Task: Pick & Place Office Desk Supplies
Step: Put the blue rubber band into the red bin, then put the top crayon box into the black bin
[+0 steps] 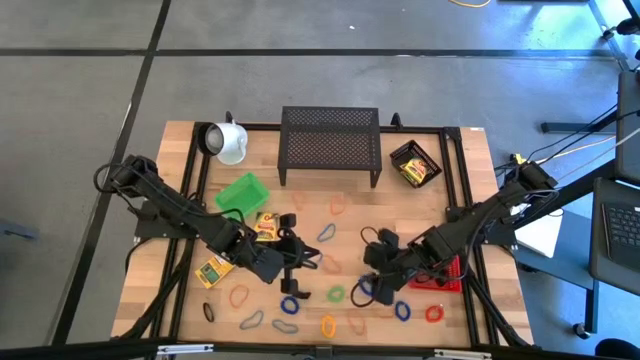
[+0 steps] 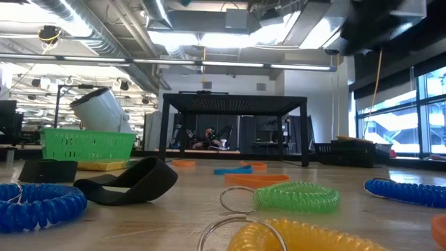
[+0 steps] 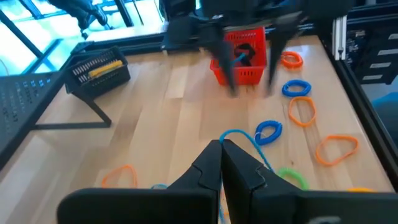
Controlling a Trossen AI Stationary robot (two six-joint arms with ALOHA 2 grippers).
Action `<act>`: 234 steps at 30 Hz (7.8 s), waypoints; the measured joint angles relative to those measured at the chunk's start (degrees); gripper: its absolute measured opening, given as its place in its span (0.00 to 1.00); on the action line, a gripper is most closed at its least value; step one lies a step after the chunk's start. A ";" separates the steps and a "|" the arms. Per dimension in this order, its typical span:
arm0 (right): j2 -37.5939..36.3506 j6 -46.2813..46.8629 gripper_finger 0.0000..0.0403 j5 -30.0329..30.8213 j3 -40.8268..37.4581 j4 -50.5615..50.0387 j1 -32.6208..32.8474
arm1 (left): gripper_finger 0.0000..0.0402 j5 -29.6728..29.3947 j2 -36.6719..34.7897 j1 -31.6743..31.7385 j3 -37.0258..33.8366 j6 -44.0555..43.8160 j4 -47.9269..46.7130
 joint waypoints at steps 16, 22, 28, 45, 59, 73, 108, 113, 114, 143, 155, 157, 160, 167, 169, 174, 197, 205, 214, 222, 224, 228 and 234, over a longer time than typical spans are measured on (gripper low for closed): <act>0.00 -7.96 0.49 17.44 0.00 18.40 -4.79 | 0.01 -2.66 0.02 0.02 -0.01 8.46 7.75; 0.00 -8.46 0.49 8.94 0.00 21.02 -7.42 | 0.01 -10.69 0.02 0.19 -0.01 10.44 7.78; 0.00 -12.70 0.49 4.52 0.00 24.88 -9.08 | 0.01 -12.08 0.02 1.78 -0.01 10.49 7.65; 0.00 -20.02 0.49 3.63 0.00 29.48 -12.19 | 0.01 -11.67 0.07 3.43 -0.01 10.50 7.59; 0.00 -17.81 0.34 3.23 0.00 29.49 -13.70 | 0.01 -11.67 0.09 3.45 -0.01 10.50 7.61; -0.74 -19.94 0.01 -2.94 0.00 28.56 -13.98 | 0.09 -10.38 0.09 3.34 -0.01 9.45 7.61; -8.46 27.95 0.01 -31.72 -12.32 -26.40 1.62 | 0.36 8.70 0.09 3.67 -0.08 -30.31 -39.33; -8.44 33.12 0.03 -32.80 -16.70 -25.40 3.32 | 0.36 14.20 0.09 3.38 -2.90 -34.00 -41.37; -8.44 34.20 0.05 -32.90 -17.39 -25.27 3.53 | 0.36 15.05 0.09 3.16 -3.89 -34.72 -41.25; -8.44 35.47 0.58 -40.15 -19.43 -25.20 3.72 | 0.28 14.62 0.12 0.63 -24.34 -21.23 -25.72; -8.44 34.91 0.58 -39.12 -19.41 -24.99 3.72 | 0.28 13.47 6.78 0.66 -24.04 -17.53 -23.46; -8.44 34.91 0.58 -39.10 -19.41 -25.00 3.72 | 0.26 12.34 7.54 0.55 -23.95 -17.52 -23.52; -8.44 34.91 0.58 -39.02 -19.39 -24.99 3.72 | 0.20 11.87 7.59 0.55 -23.99 -17.55 -23.27; -8.44 34.94 0.57 -37.70 -18.15 -25.04 3.72 | 0.02 8.67 6.84 0.87 -24.23 -17.79 -23.38; -8.44 34.93 0.55 -36.48 -16.87 -25.24 3.72 | 0.01 8.50 6.87 0.87 -24.00 -17.67 -23.64; -8.44 33.61 0.50 -32.97 -11.05 -27.04 3.72 | 0.01 9.51 6.97 0.84 -22.04 -16.85 -24.44; -6.12 -2.43 0.55 7.92 2.60 -13.85 2.91 | 0.01 -0.23 6.86 0.79 0.16 -8.41 -24.12; -0.15 -23.34 0.68 13.62 2.58 1.60 0.87 | 0.01 -0.70 6.82 0.76 6.16 -0.74 -18.27; 1.77 -29.09 0.69 18.25 2.58 7.26 -2.43 | 0.01 0.66 6.75 0.76 8.55 9.09 -9.39; 1.74 -29.07 0.69 9.64 2.59 5.09 -2.86 | 0.01 1.84 6.75 0.76 8.55 9.86 -10.15; 1.60 -29.06 0.69 7.45 2.94 2.85 -2.73 | 0.01 3.65 6.75 0.76 8.55 9.92 -10.74; 1.53 -25.78 0.69 1.94 5.15 0.53 -2.73 | 0.01 7.34 6.75 0.76 8.55 9.94 -13.78; 1.53 -23.89 0.69 -0.84 6.12 5.33 -2.94 | 0.01 6.90 6.75 1.58 8.55 9.99 -10.73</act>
